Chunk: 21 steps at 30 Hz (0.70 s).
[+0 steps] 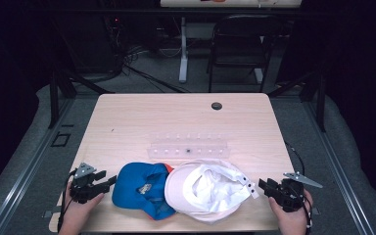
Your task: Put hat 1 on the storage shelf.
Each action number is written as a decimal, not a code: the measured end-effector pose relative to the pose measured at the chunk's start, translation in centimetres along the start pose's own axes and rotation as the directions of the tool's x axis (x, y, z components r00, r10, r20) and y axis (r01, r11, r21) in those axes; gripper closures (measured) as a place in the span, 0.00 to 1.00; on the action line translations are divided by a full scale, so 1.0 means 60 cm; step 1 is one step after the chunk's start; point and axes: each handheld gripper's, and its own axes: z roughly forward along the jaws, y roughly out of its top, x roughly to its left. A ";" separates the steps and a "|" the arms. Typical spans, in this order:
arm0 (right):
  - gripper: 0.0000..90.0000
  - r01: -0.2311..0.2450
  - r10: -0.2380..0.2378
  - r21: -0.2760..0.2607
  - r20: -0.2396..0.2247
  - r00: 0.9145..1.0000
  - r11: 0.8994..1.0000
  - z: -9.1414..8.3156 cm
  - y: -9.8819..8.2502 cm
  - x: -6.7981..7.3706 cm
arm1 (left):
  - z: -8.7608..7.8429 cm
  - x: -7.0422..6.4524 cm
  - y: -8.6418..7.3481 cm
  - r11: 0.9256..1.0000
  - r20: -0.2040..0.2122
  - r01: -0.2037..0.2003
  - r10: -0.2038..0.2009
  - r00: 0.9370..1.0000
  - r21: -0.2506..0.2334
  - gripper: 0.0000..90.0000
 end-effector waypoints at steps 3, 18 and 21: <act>0.68 -0.021 0.021 0.001 -0.003 1.000 1.000 0.003 -0.001 -0.004 | 0.002 0.003 0.000 1.000 0.003 0.019 -0.019 1.000 -0.006 0.54; 0.66 -0.072 0.074 0.039 -0.054 0.996 0.997 0.000 0.017 0.001 | -0.012 0.006 -0.010 0.999 0.005 0.047 -0.046 0.999 -0.016 0.53; 0.64 -0.068 0.071 0.054 -0.064 0.995 0.996 0.001 0.022 0.005 | -0.017 0.009 -0.013 0.999 0.004 0.046 -0.046 0.999 -0.009 0.53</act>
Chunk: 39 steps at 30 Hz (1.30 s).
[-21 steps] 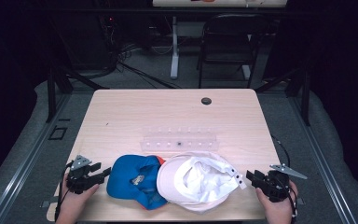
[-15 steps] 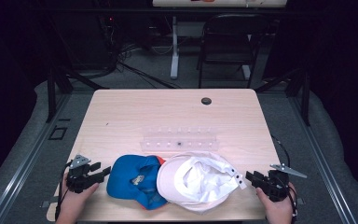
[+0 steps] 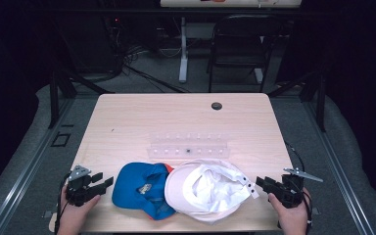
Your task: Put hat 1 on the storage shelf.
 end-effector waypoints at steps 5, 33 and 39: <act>0.62 0.007 -0.007 0.017 0.003 1.000 1.000 0.002 0.001 0.008 | -0.001 0.001 0.000 1.000 0.000 0.005 -0.005 1.000 -0.008 0.53; 0.57 -0.026 0.028 0.270 -0.005 1.000 0.962 -0.035 0.087 0.045 | 0.003 -0.007 0.002 1.000 -0.001 -0.030 0.030 1.000 -0.006 0.53; 0.56 -0.034 0.046 0.324 -0.027 0.999 0.945 -0.044 0.104 0.054 | 0.000 -0.008 -0.001 0.999 -0.003 -0.041 0.041 0.999 0.004 0.53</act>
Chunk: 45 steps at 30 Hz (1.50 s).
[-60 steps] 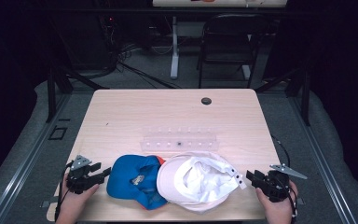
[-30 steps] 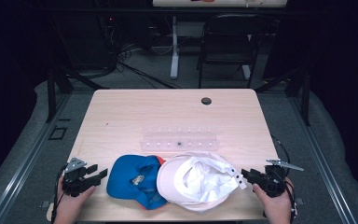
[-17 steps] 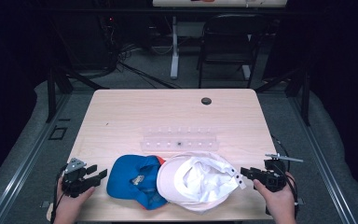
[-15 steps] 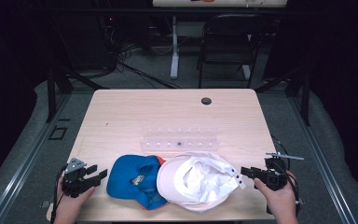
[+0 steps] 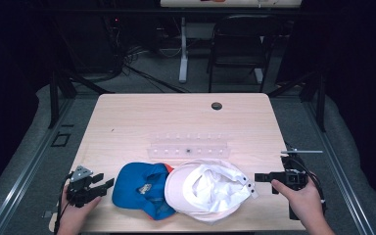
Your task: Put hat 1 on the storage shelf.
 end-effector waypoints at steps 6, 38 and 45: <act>0.56 -0.002 0.003 0.084 -0.012 1.000 0.996 0.007 0.005 0.020 | -0.006 0.002 -0.002 1.000 -0.012 0.006 -0.006 1.000 -0.013 0.53; 0.73 -0.102 0.110 0.254 -0.017 0.994 0.962 0.083 -0.001 0.028 | -0.003 -0.001 -0.002 1.000 -0.009 -0.010 0.010 1.000 0.002 0.53; 0.86 -0.102 0.106 0.286 0.002 0.994 0.953 0.087 0.000 0.032 | -0.003 0.000 -0.002 1.000 -0.010 -0.009 0.009 1.000 0.001 0.53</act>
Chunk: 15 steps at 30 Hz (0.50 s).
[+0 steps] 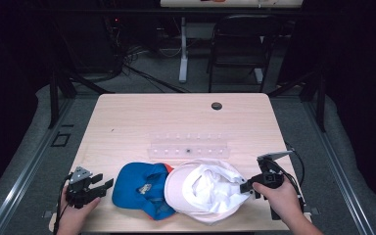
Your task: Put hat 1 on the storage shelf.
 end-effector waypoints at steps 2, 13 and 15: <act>0.88 -0.005 0.005 0.003 -0.004 1.000 1.000 -0.001 0.001 0.000 | 0.000 0.000 0.000 1.000 0.001 0.004 -0.004 1.000 -0.002 0.53; 0.90 -0.004 0.004 0.011 0.003 1.000 1.000 -0.009 0.009 0.020 | 0.000 0.000 0.000 1.000 0.000 0.004 -0.004 1.000 -0.004 0.53; 0.90 0.013 -0.013 0.030 0.010 1.000 0.999 -0.015 0.013 0.026 | 0.001 0.000 0.000 1.000 -0.001 0.005 -0.005 1.000 -0.004 0.53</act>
